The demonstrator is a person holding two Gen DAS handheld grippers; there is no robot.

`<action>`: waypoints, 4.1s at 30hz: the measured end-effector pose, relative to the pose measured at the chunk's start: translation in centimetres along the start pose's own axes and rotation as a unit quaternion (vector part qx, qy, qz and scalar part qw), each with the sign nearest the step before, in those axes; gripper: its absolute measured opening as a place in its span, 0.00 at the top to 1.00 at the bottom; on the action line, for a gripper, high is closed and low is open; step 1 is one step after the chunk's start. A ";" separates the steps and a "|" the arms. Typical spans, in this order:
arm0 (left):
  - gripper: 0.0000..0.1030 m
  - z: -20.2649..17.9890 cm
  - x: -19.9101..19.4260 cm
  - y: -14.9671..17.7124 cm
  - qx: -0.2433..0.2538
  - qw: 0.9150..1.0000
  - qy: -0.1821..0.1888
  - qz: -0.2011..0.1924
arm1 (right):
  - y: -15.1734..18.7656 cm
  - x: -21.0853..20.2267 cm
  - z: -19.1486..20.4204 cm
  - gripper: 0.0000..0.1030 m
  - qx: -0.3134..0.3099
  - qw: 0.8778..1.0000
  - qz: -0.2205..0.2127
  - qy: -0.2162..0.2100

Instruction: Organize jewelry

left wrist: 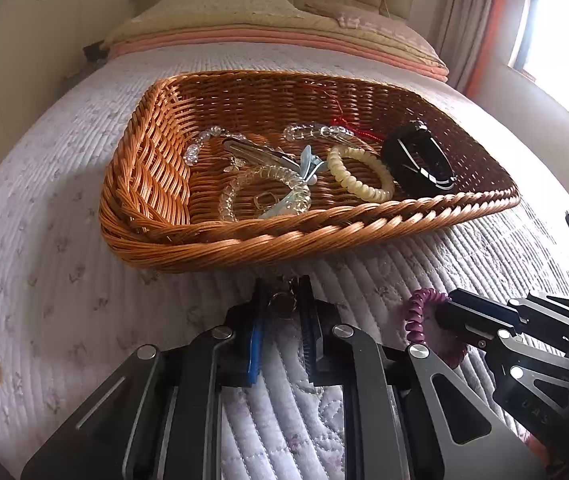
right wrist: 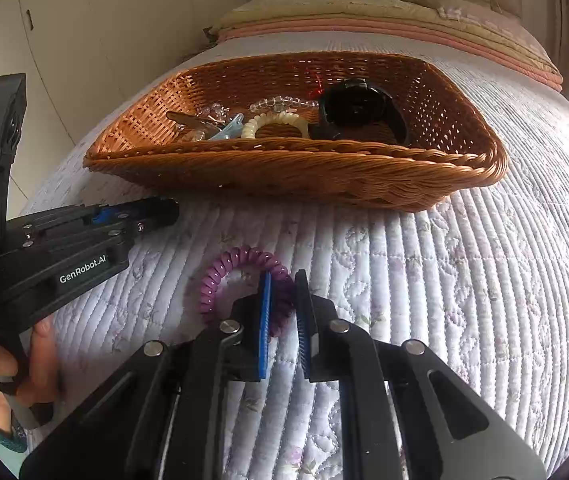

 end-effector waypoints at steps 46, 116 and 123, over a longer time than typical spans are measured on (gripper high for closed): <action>0.87 -4.3 -13.4 -2.6 0.058 0.980 0.029 -0.188 | -8.8 -8.9 0.5 0.92 -0.020 0.992 -0.124 -0.017; 0.11 -5.3 -15.2 6.2 -0.004 0.936 -0.170 -0.309 | 2.5 -11.5 -2.2 0.16 0.013 0.950 -0.294 0.100; 0.10 -5.4 -14.9 6.2 -0.001 0.938 -0.179 -0.296 | 2.8 -11.1 -2.1 0.12 0.012 0.951 -0.288 0.110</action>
Point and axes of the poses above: each gripper's, at about its wrist camera, not at the fingertips, and x roughly the way its jaws point, z to its left, y to its underside, the point moved 3 cm from there along x, roughly the way its jaws point, and after that the axes turned 6 degrees about y, right-handed, at the moved point
